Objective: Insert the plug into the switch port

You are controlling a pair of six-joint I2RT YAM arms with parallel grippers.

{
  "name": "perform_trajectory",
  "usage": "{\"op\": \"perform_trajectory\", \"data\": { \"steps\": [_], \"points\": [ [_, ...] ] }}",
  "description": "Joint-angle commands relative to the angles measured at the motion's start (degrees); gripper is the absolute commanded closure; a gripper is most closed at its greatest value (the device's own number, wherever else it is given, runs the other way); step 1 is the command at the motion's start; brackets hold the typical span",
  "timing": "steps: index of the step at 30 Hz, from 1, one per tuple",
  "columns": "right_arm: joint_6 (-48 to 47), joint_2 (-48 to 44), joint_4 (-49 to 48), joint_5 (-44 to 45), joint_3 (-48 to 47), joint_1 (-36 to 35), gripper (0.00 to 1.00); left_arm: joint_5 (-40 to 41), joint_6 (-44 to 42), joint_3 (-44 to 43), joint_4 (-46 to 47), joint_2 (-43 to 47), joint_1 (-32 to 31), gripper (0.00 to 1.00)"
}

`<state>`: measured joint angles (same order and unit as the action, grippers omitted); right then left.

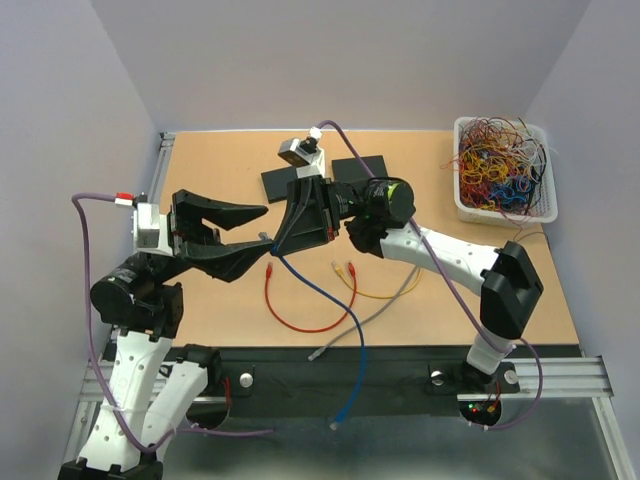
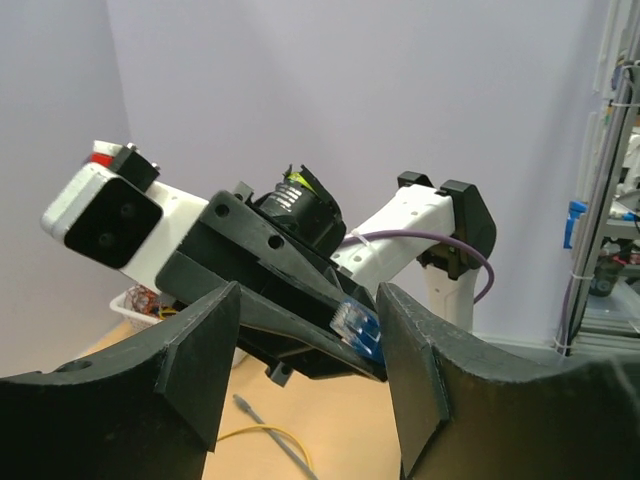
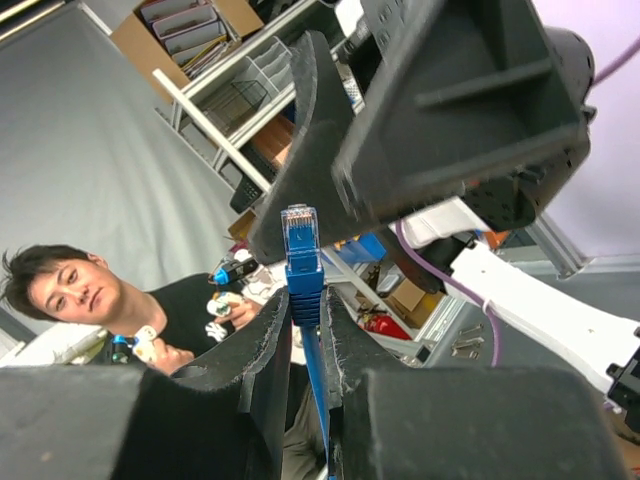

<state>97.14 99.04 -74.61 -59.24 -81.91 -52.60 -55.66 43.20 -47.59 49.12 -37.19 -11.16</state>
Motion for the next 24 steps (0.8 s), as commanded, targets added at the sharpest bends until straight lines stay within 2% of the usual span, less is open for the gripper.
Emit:
{"op": "perform_trajectory", "data": {
  "steps": [1,13,17,20,21,23,24],
  "points": [
    [-0.81,0.27,-29.54,0.97,-5.0,-0.58,0.99,-3.23,3.64,0.92,6.5,-0.08,0.0,0.34],
    [0.5,6.07,-29.54,3.52,-8.79,-0.58,1.0,-3.58,5.75,3.47,9.59,2.91,0.0,0.48],
    [0.24,6.34,-29.54,3.7,-8.71,-0.58,1.0,-3.58,5.67,3.47,9.59,3.26,0.0,0.57],
    [-0.02,6.16,-29.54,3.61,-8.53,-0.49,0.99,-3.4,5.49,3.47,9.33,3.26,0.08,0.74],
    [-0.29,5.99,-29.54,3.61,-8.44,-0.57,1.0,-3.23,5.14,3.47,8.98,3.26,0.0,0.86],
    [-0.29,5.98,-29.54,3.87,-8.27,-0.58,1.0,-2.62,4.44,3.39,7.48,3.53,0.0,0.93],
    [-0.29,5.98,-29.54,3.96,-8.27,-0.58,1.0,-2.18,3.57,3.38,5.82,3.7,0.0,1.0]
  ]
}}
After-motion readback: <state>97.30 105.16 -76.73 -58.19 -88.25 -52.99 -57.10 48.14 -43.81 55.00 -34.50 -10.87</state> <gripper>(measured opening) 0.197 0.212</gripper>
